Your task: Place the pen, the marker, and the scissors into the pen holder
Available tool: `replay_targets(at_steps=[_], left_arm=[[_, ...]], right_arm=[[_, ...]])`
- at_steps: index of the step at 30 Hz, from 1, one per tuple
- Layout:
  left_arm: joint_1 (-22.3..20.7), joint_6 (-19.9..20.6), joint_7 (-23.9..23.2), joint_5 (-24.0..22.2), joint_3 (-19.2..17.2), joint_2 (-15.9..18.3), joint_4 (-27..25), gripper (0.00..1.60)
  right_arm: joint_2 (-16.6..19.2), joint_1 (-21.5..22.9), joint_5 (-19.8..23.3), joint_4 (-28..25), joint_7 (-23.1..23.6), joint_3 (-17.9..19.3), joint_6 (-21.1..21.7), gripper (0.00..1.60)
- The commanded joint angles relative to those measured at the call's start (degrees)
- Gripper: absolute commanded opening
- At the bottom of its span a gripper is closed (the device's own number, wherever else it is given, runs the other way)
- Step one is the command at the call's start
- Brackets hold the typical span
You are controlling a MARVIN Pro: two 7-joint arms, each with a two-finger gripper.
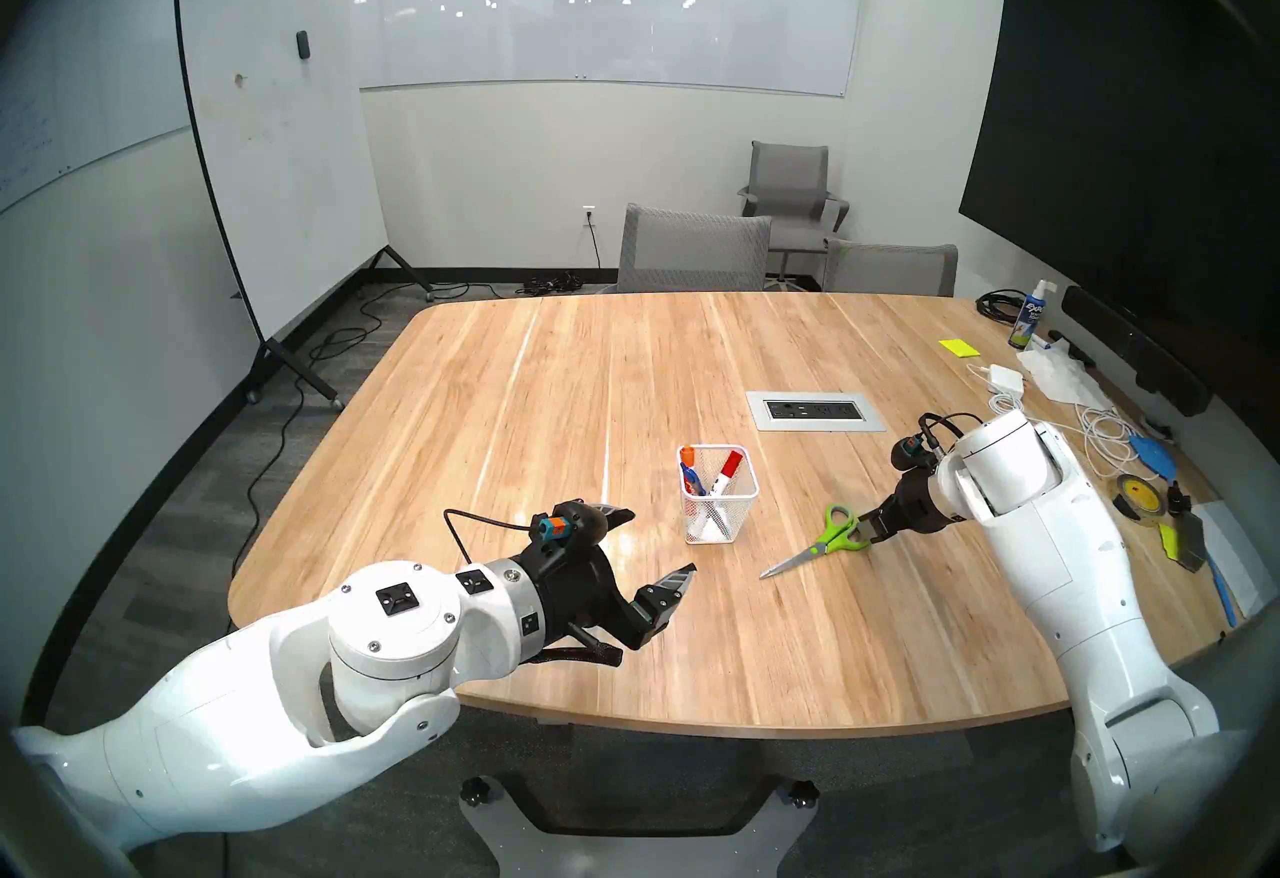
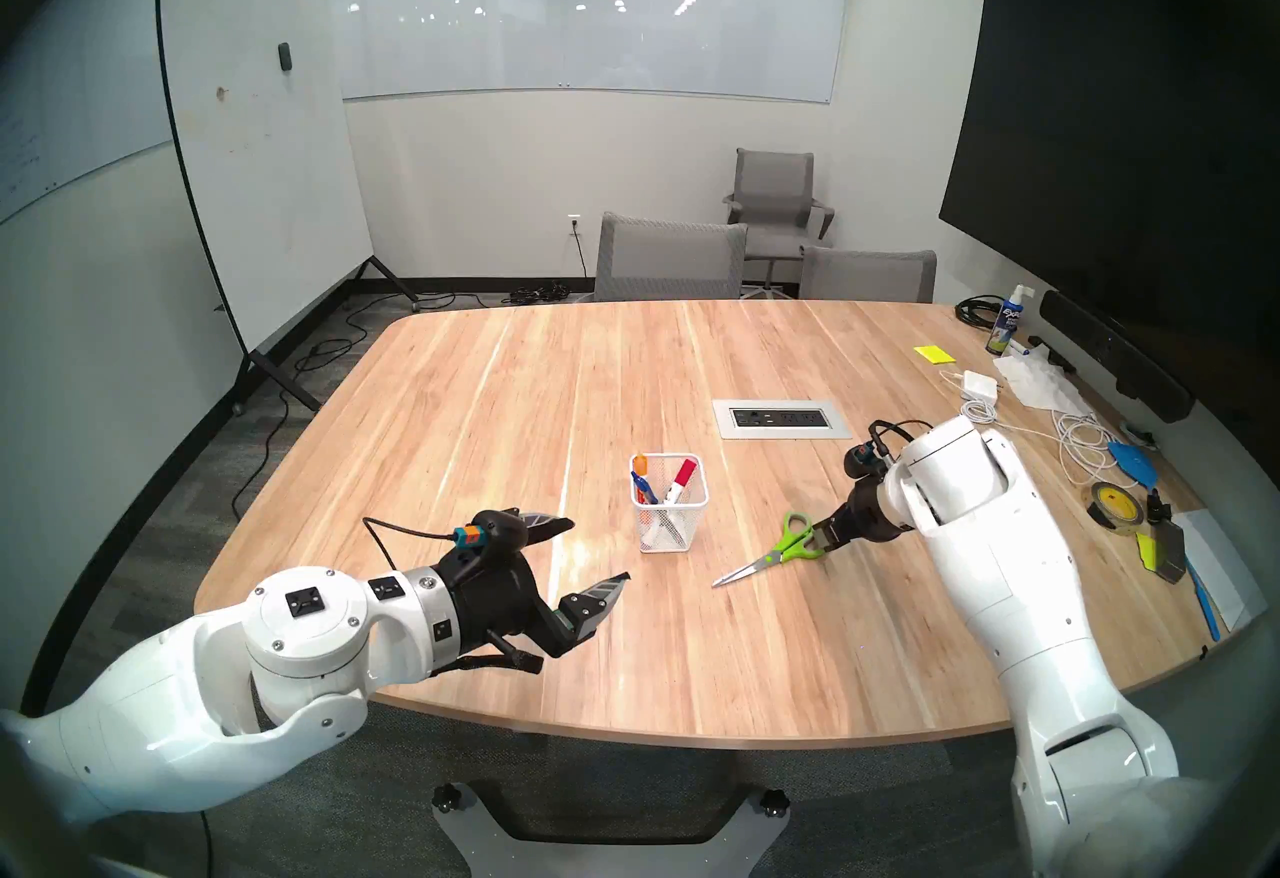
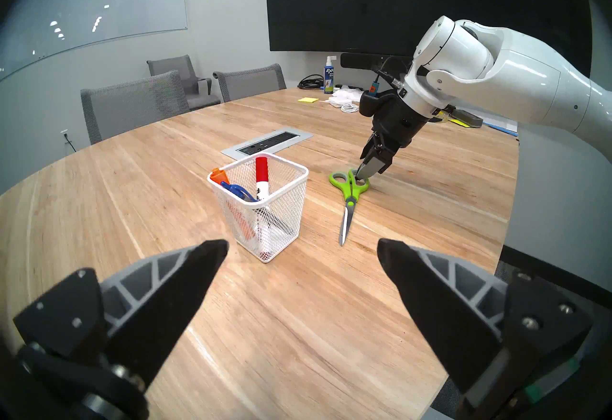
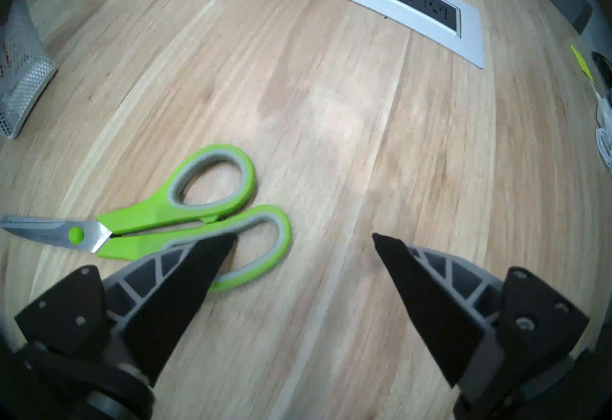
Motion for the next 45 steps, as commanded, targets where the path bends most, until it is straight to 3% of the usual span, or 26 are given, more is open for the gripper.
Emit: replay_targets(at_steps=[1, 5, 6, 8, 12, 20, 29, 41, 45], left_arm=[[-0.1, -0.4, -0.1, -0.1, -0.3, -0.2, -0.9, 1.60], [-0.1, -0.4, -0.1, -0.1, -0.3, -0.2, -0.9, 1.60], [-0.1, -0.4, -0.1, -0.1, -0.3, -0.2, -0.9, 1.60], [-0.1, -0.4, -0.1, -0.1, -0.3, -0.2, -0.9, 1.60], [-0.1, -0.4, -0.1, -0.1, -0.3, -0.2, -0.9, 1.60], [-0.1, -0.4, -0.1, -0.1, -0.3, -0.2, -0.9, 1.60], [-0.1, -0.4, -0.1, -0.1, -0.3, -0.2, -0.9, 1.60], [-0.1, -0.4, 0.0, -0.1, -0.3, -0.2, -0.9, 1.60], [-0.1, -0.4, 0.0, -0.1, -0.3, -0.2, -0.9, 1.60]], right_arm=[[-0.1, 2.4, -0.7, 0.5, 1.2, 0.3, -0.1, 1.25], [-0.3, 2.9, -1.7, 1.3, 1.9, 0.3, -0.1, 1.04], [-0.4, 3.0, -1.8, 1.4, 2.0, 0.3, -0.1, 0.88], [-0.5, 3.1, -2.2, 1.6, 2.3, 0.4, -0.1, 0.84], [-0.6, 3.3, -2.6, 1.9, 2.6, 0.4, -0.1, 0.98], [-0.8, 3.6, -3.7, 2.5, 3.2, 0.5, -0.1, 1.06], [-1.0, 4.3, -5.1, 4.0, 4.0, -0.2, -0.1, 1.05], [-1.1, 5.0, -6.9, 5.5, 5.2, -1.4, -0.1, 0.93], [-1.2, 5.0, -7.2, 5.8, 5.3, -1.7, -0.1, 0.77]])
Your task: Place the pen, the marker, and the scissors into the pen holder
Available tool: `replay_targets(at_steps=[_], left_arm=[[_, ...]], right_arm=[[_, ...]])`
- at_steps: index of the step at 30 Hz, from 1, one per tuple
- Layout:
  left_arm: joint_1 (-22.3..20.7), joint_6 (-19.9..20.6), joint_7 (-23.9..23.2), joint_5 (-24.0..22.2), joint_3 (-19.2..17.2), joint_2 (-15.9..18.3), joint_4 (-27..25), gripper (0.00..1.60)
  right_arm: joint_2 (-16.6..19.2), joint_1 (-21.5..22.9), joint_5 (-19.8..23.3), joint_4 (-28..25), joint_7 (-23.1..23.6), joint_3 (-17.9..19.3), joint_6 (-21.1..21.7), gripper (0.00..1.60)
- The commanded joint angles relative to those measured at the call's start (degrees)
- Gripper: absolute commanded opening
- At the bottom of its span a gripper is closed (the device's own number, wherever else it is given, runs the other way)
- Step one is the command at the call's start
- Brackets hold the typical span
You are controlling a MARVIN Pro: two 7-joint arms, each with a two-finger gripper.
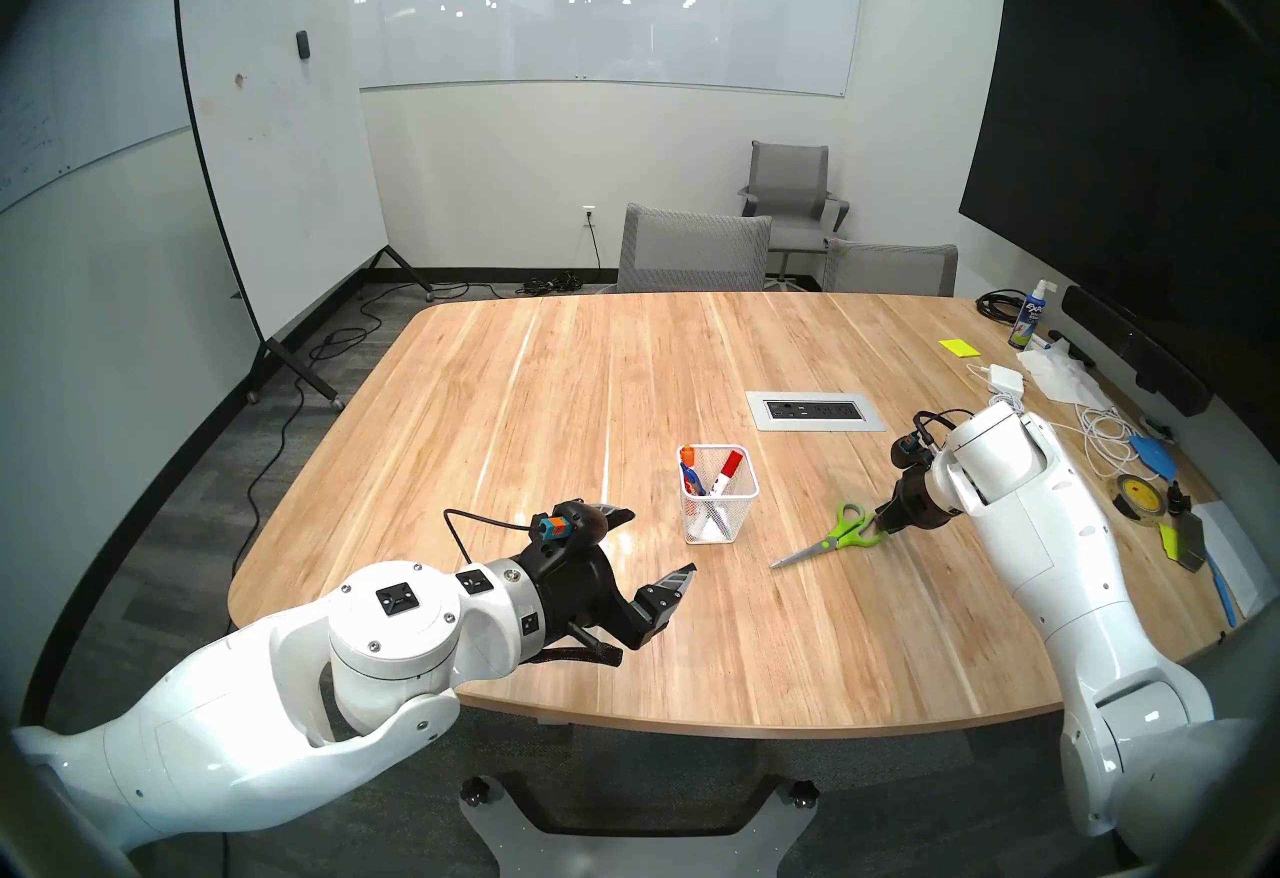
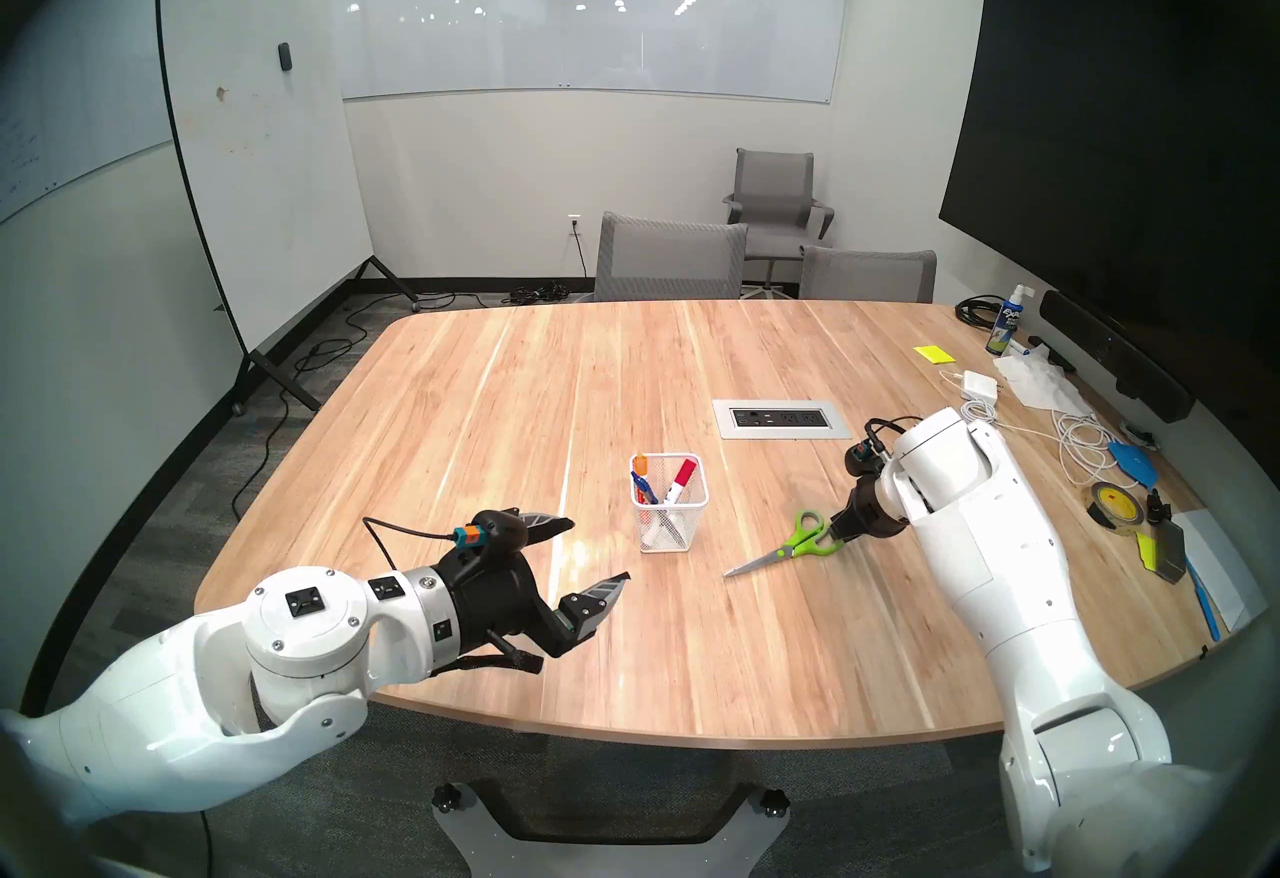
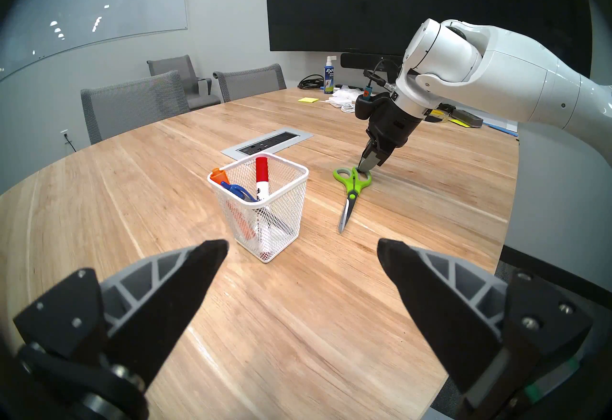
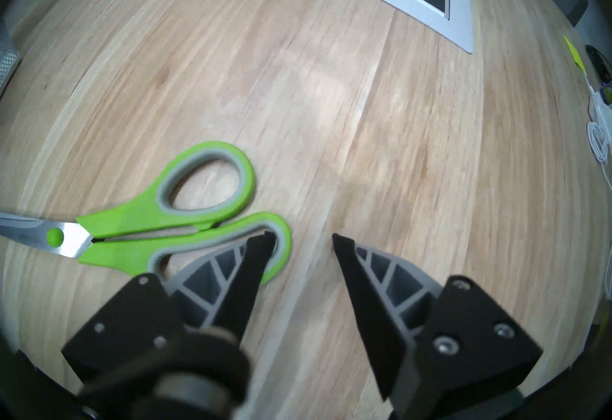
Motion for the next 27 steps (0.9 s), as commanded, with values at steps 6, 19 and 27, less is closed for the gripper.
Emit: replay_targets(at_steps=[6, 19, 27], left_arm=[[-0.1, -0.4, -0.1, -0.1, -0.3, -0.2, -0.9, 1.60], [-0.1, -0.4, -0.1, -0.1, -0.3, -0.2, -0.9, 1.60], [-0.2, -0.4, -0.1, -0.1, -0.3, -0.2, -0.9, 1.60]], right_arm=[[0.0, 1.3, -0.7, 1.2, 4.1, -0.8, -0.1, 0.57], [-0.7, 2.7, 0.1, 3.6, 3.1, 0.5, -0.1, 0.00], [0.1, 2.7, 2.3, 1.6, 4.0, 3.8, -0.1, 0.00]])
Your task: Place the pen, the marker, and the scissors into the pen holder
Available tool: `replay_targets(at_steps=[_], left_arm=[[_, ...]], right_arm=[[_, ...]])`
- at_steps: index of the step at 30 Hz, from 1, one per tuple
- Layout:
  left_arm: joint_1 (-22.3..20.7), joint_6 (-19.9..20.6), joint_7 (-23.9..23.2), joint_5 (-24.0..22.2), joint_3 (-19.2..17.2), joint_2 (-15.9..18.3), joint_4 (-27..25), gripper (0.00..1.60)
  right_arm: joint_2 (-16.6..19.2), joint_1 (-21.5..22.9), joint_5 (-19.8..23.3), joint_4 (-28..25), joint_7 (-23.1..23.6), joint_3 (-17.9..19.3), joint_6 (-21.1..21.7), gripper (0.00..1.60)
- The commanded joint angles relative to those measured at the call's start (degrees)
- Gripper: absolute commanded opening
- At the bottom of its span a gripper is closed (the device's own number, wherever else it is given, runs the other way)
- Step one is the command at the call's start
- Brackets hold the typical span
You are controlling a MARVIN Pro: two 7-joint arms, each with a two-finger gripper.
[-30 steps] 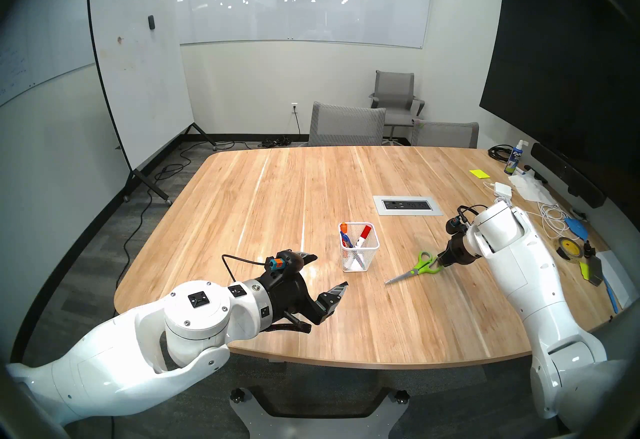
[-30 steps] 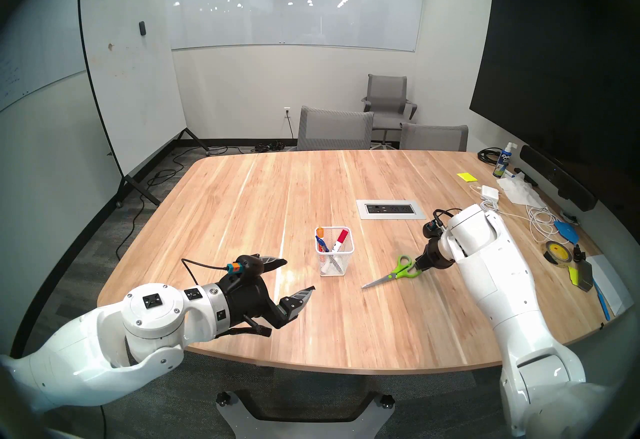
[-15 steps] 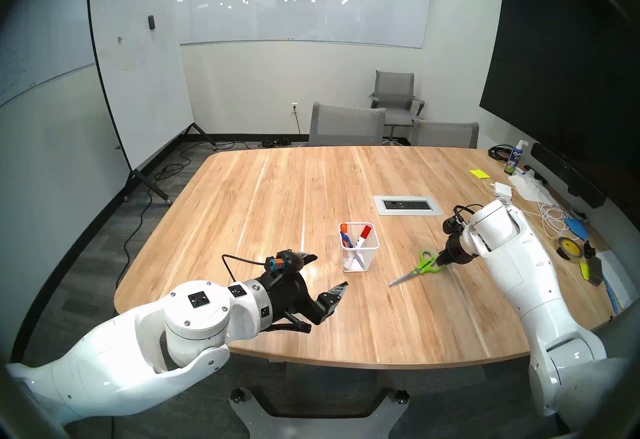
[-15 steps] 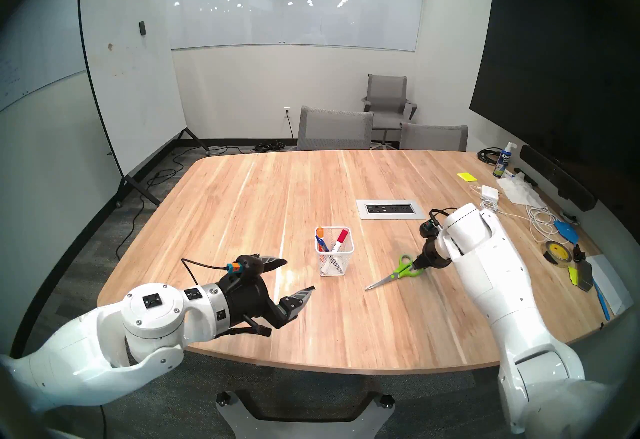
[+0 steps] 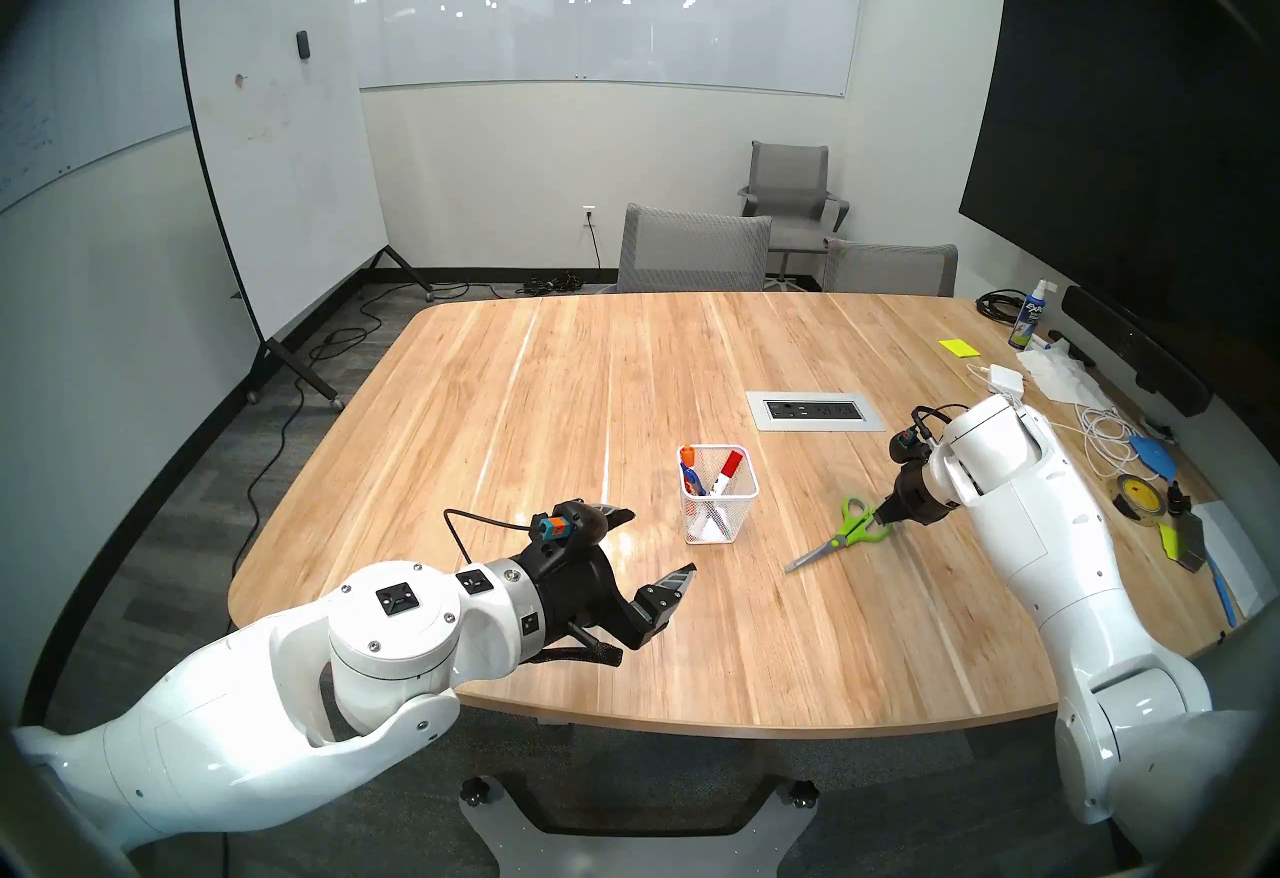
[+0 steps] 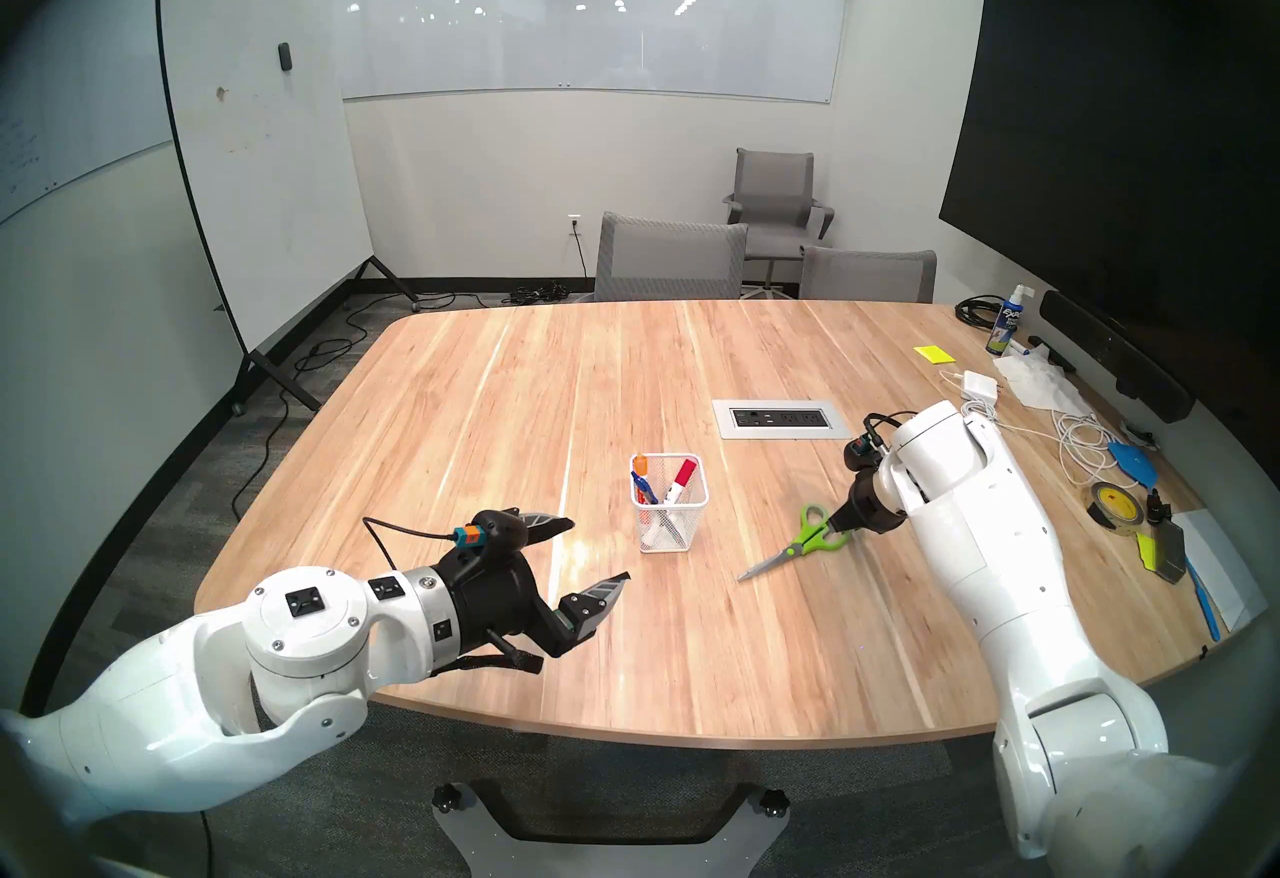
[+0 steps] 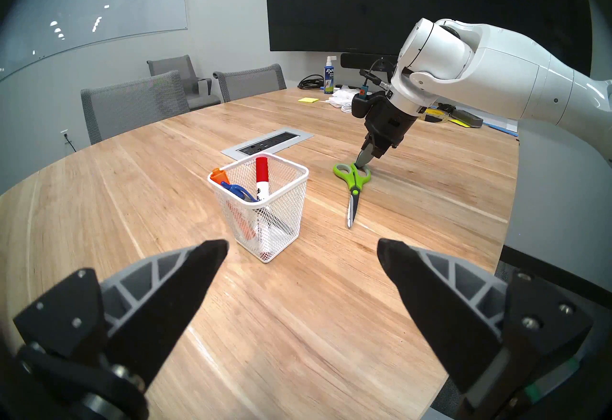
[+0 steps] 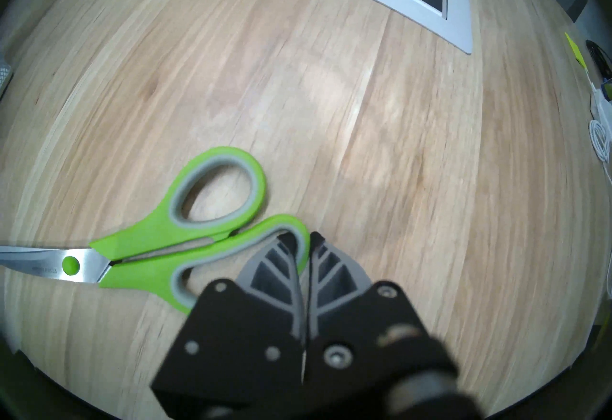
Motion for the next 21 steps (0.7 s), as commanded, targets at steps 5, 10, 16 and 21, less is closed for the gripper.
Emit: replay_targets(at_steps=[5, 10, 16, 21], left_arm=[[-0.2, -0.4, -0.1, -0.1, -0.2, -0.2, -0.8, 1.60], [-0.2, -0.4, -0.1, -0.1, -0.2, -0.2, -0.8, 1.60], [-0.2, -0.4, -0.1, -0.1, -0.2, -0.2, -0.8, 1.60], [-0.2, -0.4, -0.1, -0.1, -0.2, -0.2, -0.8, 1.60]], right_arm=[[1.8, 0.2, 4.3, -3.7, 5.1, 4.3, -0.1, 0.00], [2.6, -0.7, 7.0, -5.8, 6.0, 5.7, -0.1, 0.00], [3.3, -1.1, 10.8, -7.6, 6.1, 7.3, -0.1, 0.00], [3.7, -1.6, 13.5, -9.7, 5.8, 8.6, -0.1, 0.00]])
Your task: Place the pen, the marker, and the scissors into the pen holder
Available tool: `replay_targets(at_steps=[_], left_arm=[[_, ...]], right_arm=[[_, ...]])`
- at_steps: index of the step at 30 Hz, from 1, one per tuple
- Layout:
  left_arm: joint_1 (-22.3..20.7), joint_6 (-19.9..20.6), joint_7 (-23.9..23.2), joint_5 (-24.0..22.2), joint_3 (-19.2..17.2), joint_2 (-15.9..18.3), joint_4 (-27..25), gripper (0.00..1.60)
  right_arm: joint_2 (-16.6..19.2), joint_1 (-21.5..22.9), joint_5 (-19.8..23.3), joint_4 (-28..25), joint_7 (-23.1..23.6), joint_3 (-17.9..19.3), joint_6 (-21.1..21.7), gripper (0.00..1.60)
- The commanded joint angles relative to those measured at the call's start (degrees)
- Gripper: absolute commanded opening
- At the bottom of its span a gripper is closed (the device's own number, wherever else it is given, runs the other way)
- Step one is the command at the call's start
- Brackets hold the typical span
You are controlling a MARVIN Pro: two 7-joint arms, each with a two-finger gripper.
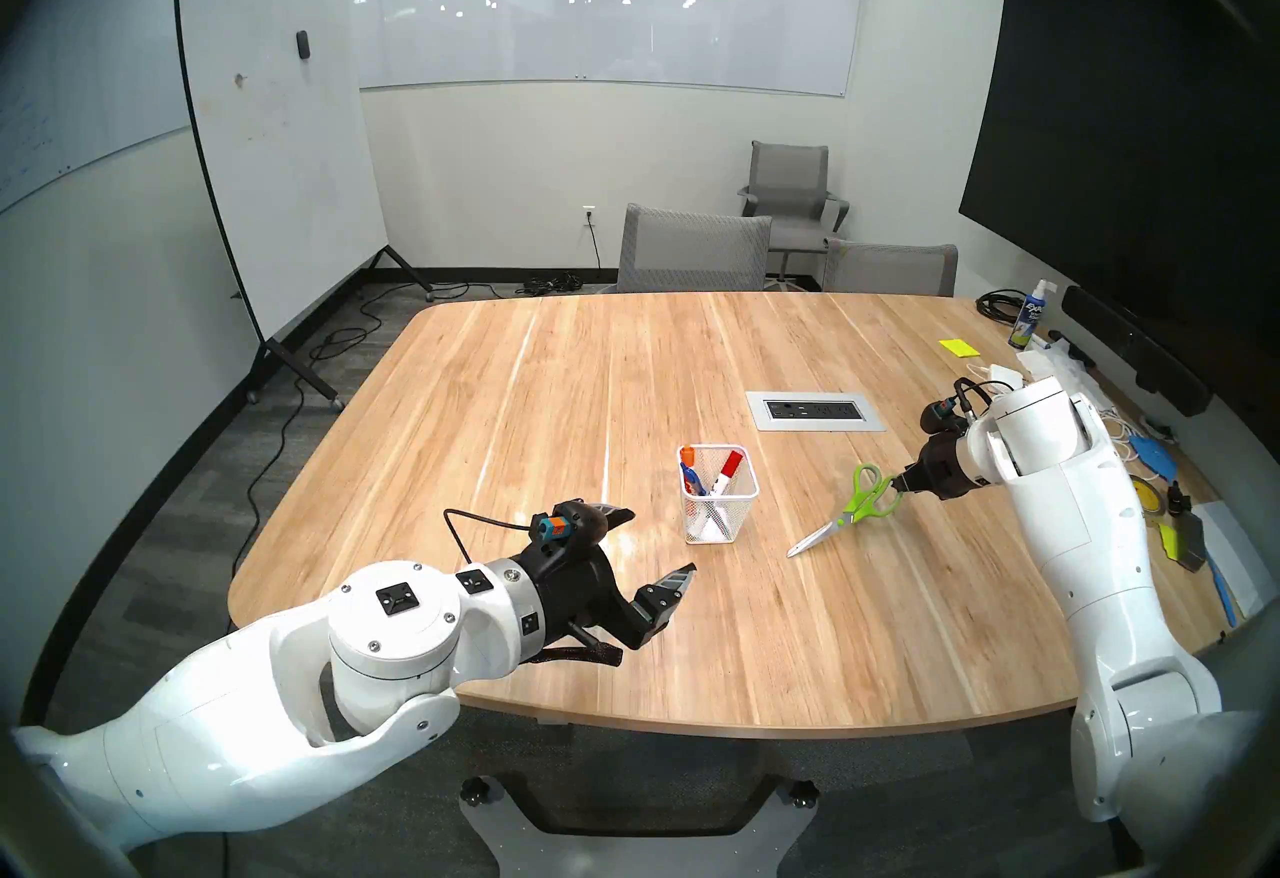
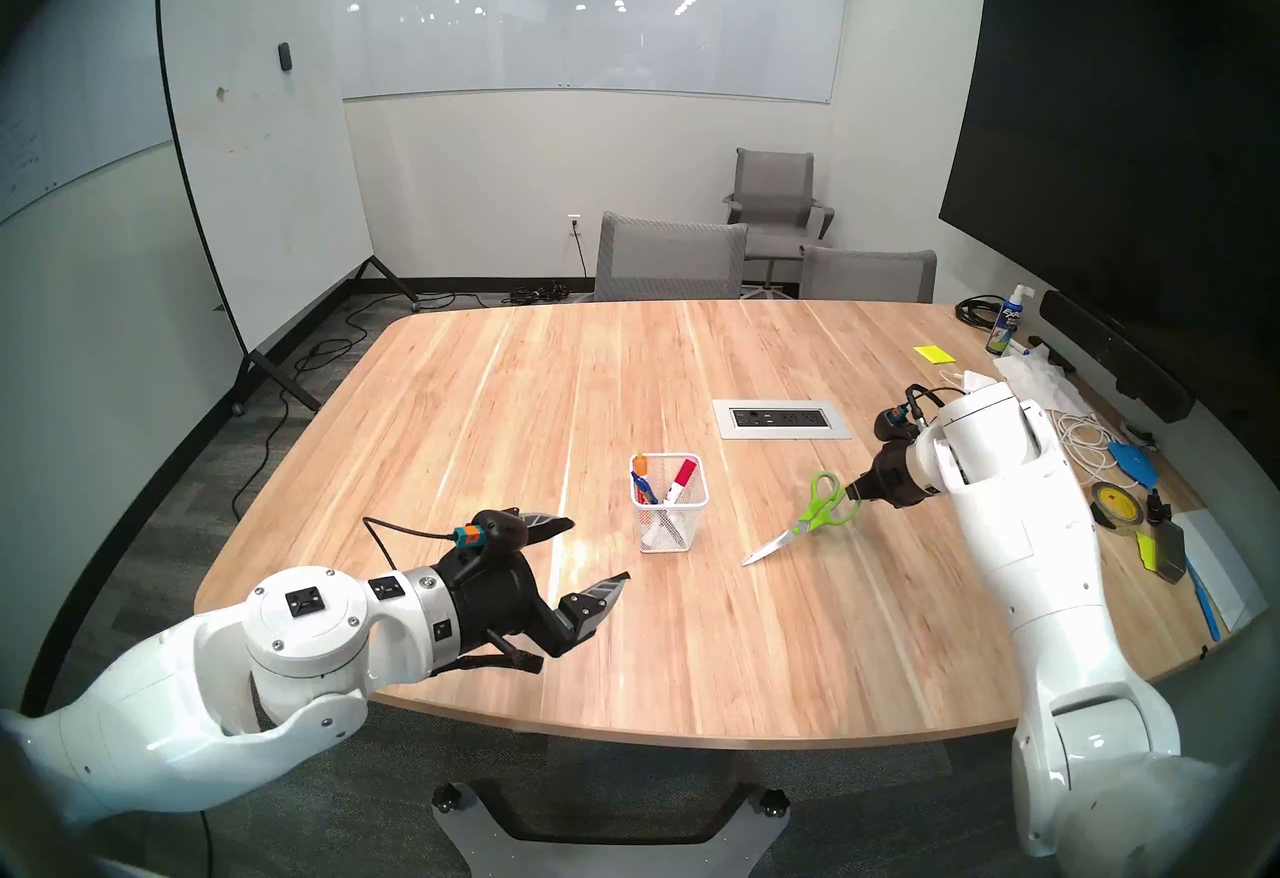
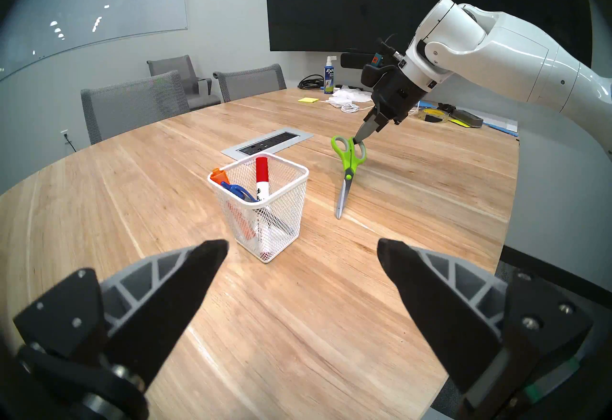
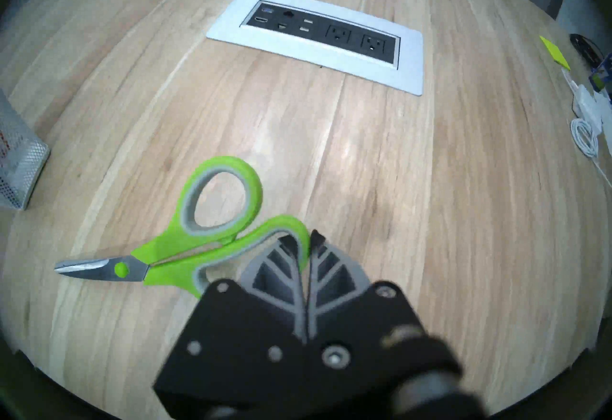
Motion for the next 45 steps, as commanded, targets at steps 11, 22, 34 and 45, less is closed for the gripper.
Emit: replay_targets(at_steps=[11, 22, 34, 45], left_arm=[[-0.2, -0.4, -0.1, -0.1, -0.2, -0.2, -0.9, 1.60], [-0.1, -0.4, -0.1, -0.1, -0.2, -0.2, -0.9, 1.60], [-0.2, -0.4, -0.1, -0.1, -0.2, -0.2, -0.9, 1.60], [-0.2, -0.4, -0.1, -0.1, -0.2, -0.2, -0.9, 1.60]], right_arm=[[1.7, -0.9, 7.9, -8.4, 4.1, 4.1, -0.1, 0.00], [2.0, -0.8, 9.9, -11.7, 2.2, 5.6, -0.1, 0.00], [1.6, 0.4, 10.8, -14.1, 0.6, 6.1, -0.1, 0.00], [2.2, 2.1, 12.0, -17.1, 0.7, 7.6, -0.1, 0.00]])
